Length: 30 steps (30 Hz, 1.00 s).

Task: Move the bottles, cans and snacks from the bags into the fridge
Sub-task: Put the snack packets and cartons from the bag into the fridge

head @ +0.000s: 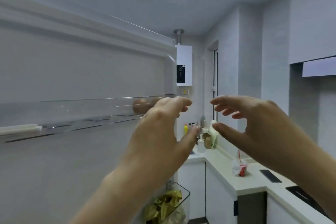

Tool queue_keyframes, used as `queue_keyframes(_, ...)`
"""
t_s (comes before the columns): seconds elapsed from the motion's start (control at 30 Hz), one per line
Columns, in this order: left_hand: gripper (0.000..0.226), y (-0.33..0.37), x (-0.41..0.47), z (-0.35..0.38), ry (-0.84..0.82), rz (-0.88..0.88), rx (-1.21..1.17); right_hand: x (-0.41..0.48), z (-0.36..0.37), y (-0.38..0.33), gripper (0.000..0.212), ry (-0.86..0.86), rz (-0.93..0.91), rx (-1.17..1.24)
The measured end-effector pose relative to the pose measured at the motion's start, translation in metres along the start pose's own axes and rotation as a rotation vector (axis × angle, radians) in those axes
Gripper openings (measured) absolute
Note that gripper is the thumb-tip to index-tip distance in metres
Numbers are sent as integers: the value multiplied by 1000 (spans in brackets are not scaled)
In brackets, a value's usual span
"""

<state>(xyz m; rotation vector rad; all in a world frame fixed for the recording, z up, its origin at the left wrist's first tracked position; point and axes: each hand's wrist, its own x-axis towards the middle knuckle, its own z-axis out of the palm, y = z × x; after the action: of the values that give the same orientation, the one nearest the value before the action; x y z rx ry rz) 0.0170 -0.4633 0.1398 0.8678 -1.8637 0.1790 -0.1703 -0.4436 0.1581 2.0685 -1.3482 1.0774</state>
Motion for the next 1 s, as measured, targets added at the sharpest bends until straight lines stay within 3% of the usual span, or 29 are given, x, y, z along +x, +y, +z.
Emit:
queue_keyframes(0.33, 46, 50, 20, 102, -195, 117, -262, -73, -65, 71, 51, -53, 291, -279)
queue_keyframes(0.67, 46, 166, 32, 208, -310, 199, -531, -145, -148, 155, 42, -57, 467, -442)
queue_keyframes(1.0, 41, 284, 22, 324, -458, 250, -722, -243, -220, 255, 38, -65, 775, -520)
